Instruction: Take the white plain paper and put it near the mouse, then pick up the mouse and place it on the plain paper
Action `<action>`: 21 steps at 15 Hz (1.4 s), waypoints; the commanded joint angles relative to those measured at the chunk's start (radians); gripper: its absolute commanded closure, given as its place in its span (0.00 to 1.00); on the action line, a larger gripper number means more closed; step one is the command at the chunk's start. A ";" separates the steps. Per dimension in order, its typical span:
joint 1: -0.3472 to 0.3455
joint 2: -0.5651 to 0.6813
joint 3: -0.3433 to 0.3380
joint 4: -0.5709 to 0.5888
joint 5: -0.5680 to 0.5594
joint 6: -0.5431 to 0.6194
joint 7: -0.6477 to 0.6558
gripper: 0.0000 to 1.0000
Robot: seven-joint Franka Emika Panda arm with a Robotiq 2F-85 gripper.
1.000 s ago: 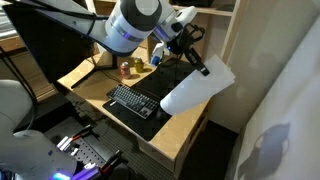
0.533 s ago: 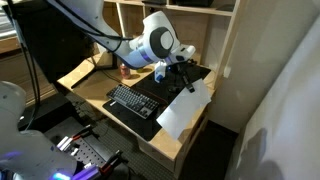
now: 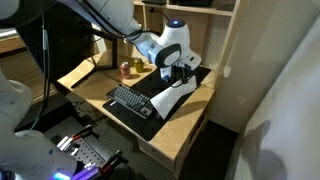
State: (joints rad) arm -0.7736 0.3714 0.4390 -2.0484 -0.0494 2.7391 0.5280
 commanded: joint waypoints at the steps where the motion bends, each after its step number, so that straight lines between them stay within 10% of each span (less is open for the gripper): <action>1: -0.159 0.120 0.143 0.174 0.241 -0.098 -0.202 1.00; 14: 0.141 0.335 -0.220 0.468 1.259 -0.505 -0.510 1.00; 21: 0.238 0.412 -0.487 0.506 1.307 -0.756 -0.466 1.00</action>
State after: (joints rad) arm -0.6154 0.7426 0.0467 -1.5768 1.2747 2.0027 0.0389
